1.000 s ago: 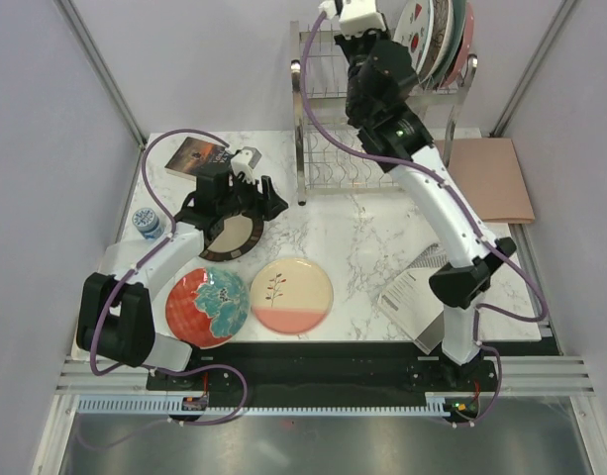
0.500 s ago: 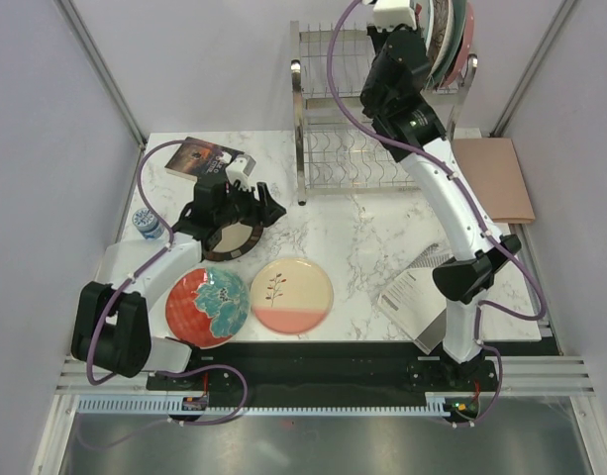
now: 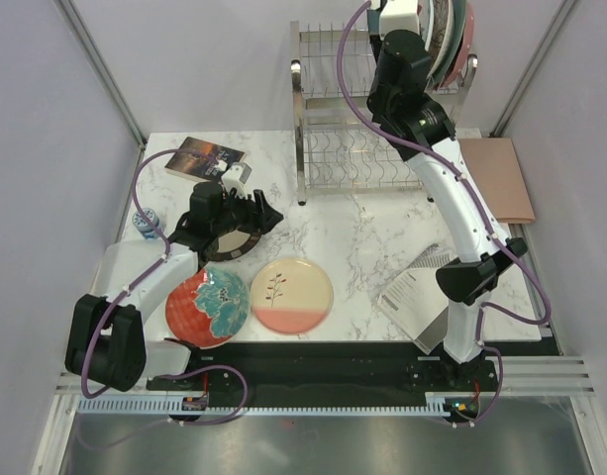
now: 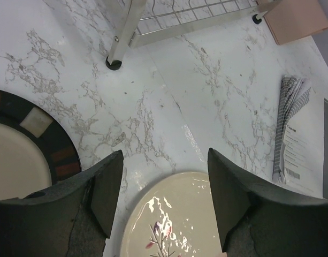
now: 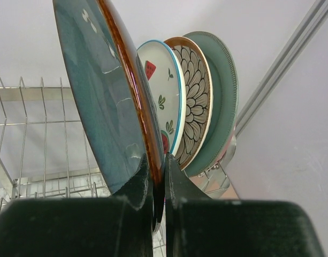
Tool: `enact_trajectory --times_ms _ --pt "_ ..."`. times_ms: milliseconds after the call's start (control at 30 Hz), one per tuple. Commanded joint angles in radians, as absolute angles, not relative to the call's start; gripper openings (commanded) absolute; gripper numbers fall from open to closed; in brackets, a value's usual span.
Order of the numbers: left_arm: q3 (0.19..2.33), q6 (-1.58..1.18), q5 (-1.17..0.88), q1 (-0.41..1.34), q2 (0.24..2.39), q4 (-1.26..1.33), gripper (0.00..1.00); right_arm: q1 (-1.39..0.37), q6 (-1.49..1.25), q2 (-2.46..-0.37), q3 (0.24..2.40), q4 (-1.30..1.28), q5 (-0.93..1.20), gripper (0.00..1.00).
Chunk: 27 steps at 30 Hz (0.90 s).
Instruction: Load the plates into the dish rack
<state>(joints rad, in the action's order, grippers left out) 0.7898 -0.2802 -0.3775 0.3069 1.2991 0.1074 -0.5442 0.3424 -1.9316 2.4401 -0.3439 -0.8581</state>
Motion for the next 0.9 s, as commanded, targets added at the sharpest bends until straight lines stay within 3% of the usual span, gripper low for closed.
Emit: enact_trajectory --times_ms 0,400,867 --pt "0.793 -0.288 -0.36 0.304 1.298 0.15 0.72 -0.509 0.282 -1.916 2.542 -0.186 -0.864 0.0" --pt "0.811 -0.295 -0.38 0.304 1.35 0.179 0.72 -0.483 0.356 -1.925 2.513 -0.072 -0.867 0.0" --pt "0.81 -0.284 -0.37 0.304 1.365 0.172 0.72 -0.448 0.327 -1.959 2.46 -0.121 -0.87 0.0"
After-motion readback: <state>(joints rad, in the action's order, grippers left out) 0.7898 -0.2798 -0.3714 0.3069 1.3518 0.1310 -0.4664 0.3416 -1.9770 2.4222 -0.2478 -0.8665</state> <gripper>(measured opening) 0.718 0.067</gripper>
